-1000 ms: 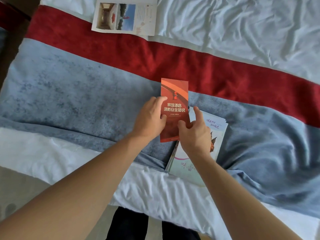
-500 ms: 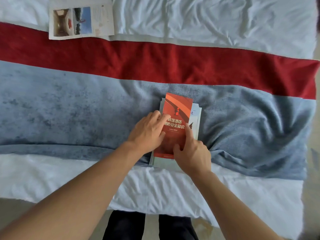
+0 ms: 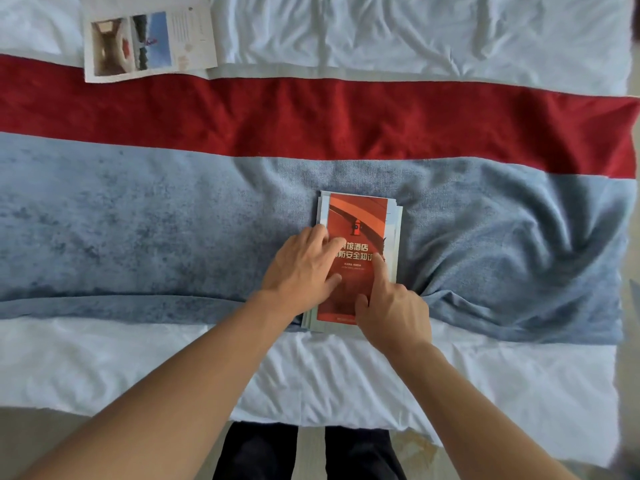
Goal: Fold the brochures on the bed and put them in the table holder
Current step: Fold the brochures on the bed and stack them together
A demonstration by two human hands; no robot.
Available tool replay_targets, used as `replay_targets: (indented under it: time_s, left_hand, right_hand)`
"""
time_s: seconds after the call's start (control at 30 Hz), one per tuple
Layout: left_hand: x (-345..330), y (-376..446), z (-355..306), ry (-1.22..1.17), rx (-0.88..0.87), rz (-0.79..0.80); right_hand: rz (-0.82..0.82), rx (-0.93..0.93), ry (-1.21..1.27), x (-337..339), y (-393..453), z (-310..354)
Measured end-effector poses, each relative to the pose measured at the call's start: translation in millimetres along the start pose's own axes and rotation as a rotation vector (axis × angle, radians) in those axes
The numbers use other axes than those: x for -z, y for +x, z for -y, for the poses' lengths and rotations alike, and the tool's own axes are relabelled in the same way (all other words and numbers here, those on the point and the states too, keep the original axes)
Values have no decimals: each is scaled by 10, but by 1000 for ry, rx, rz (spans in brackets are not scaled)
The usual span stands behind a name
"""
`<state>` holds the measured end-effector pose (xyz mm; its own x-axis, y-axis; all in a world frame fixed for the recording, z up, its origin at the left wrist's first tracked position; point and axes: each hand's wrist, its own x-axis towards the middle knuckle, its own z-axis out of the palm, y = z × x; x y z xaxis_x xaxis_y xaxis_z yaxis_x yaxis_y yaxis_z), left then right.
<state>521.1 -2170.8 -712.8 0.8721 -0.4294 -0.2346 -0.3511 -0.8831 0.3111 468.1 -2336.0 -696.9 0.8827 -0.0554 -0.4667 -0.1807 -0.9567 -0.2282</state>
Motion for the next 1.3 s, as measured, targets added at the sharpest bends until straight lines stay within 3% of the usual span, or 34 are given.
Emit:
replay_targets:
  time_s: [0.23,0.37,0.53,0.9,1.17,1.3]
  left_hand:
    - [7,72,-160,46,-9,54]
    - [15,59,-143,62,-11,60]
    - [36,89,-128,27,-14,52]
    - [-78,102,-132,23,20,88]
    - [-58,101,-142,7,14,63]
    - [82,134,-75,-193,125,-38]
  right_hand:
    - [8,7,-39,57,41,-2]
    - [-146,166,-62,238,251,-20]
    - [47,306,-181,315,518,-3]
    - [-57,340,-260,361,740,45]
    - [-27,290,-310,402,787,149]
    - [12,315,-303,513,774,183]
